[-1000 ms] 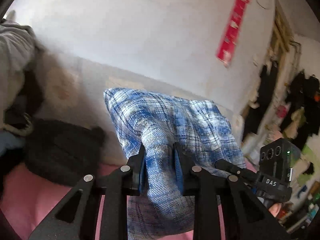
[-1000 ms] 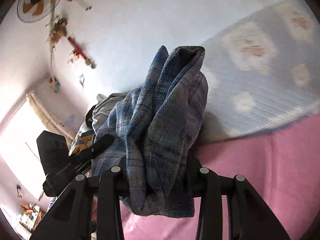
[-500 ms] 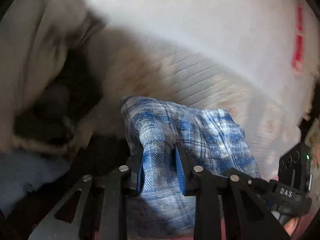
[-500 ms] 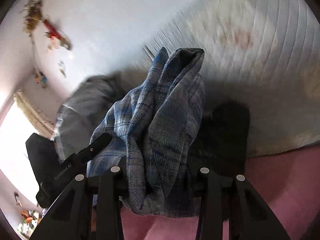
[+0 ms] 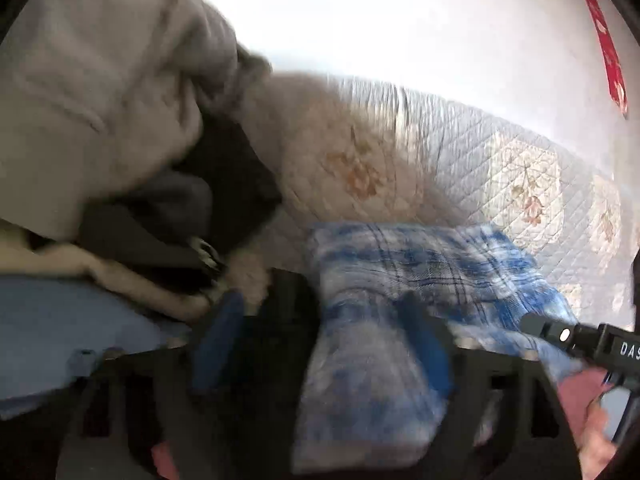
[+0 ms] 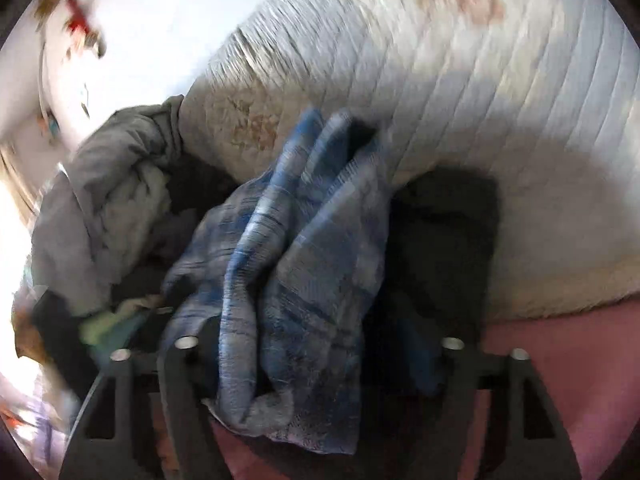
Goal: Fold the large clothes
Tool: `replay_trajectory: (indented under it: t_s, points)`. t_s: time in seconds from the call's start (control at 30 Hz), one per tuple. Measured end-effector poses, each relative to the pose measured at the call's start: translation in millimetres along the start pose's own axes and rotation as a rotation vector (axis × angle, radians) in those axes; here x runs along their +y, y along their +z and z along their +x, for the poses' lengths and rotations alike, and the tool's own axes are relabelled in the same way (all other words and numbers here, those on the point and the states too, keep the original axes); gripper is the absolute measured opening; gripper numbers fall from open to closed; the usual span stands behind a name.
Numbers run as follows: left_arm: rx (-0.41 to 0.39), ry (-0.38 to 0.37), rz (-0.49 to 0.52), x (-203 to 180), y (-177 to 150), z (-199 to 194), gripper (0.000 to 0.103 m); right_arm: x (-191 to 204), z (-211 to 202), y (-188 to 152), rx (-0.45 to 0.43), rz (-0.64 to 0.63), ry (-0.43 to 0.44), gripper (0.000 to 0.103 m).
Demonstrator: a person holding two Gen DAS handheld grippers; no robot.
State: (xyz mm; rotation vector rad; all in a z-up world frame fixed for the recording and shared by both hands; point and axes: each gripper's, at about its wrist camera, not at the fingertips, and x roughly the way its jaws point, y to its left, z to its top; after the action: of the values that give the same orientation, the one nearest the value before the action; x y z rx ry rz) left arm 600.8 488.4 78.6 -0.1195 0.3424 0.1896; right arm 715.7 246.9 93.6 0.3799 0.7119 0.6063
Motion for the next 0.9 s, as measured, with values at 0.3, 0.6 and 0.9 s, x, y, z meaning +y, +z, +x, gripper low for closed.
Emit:
replay_trajectory:
  t_s: [0.3,0.6,0.9]
  points:
    - [-0.116,-0.008,0.027,-23,-15,-125,0.103,11,-93,-30,-0.073,-0.272,-0.125,0.088]
    - [-0.101,0.093,0.048,-29,-81,-167,0.103,-2,-131,-98,-0.142,-0.345,-0.133,0.088]
    - [-0.122,0.095,0.088,-32,-83,-164,0.103,31,-124,-129,-0.225,-0.542,-0.135,0.089]
